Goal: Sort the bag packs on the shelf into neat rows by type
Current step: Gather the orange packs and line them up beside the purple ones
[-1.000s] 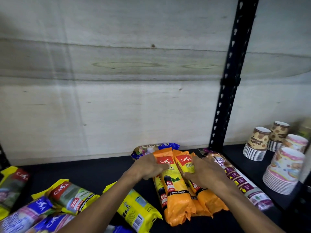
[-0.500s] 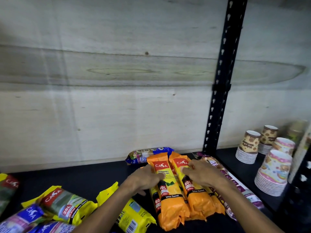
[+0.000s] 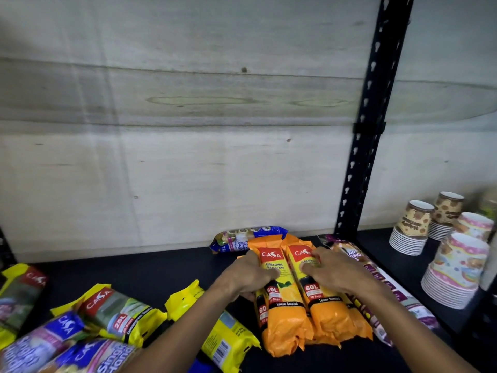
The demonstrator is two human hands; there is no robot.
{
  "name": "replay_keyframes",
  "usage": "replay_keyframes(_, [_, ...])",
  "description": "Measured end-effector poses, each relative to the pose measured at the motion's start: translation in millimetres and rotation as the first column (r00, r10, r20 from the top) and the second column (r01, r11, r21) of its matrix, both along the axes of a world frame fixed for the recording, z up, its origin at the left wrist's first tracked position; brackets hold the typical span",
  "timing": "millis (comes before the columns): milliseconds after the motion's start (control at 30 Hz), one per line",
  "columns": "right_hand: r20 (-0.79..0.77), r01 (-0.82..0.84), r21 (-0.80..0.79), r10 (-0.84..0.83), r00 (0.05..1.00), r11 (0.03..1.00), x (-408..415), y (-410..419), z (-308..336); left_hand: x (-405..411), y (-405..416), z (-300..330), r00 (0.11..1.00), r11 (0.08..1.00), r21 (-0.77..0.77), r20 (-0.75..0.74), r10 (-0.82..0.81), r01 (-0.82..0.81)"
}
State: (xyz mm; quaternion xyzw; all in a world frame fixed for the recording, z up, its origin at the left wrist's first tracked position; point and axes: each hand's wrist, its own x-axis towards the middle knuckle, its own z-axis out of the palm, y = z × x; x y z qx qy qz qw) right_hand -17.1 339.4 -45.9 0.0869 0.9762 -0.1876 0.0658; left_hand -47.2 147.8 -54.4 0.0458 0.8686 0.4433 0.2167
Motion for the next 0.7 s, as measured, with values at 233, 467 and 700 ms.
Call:
replay_keyframes(233, [-0.012, 0.058, 0.012, -0.058, 0.998, 0.998, -7, -4, 0, 2, -24, 10, 0.999, 1.000, 0.017, -0.032, 0.006, -0.006])
replay_keyframes(467, [-0.164, 0.104, -0.011, -0.104, 0.981, 0.995, -30, -28, 21, -28, -78, 19, 0.962, 0.972, -0.029, -0.155, 0.225, -0.232])
replay_keyframes(700, [-0.080, 0.103, -0.034, -0.105, 0.991, 0.994, -84, -32, 24, -65, -99, 15, 0.937, 0.940, 0.026, -0.074, 0.342, -0.341])
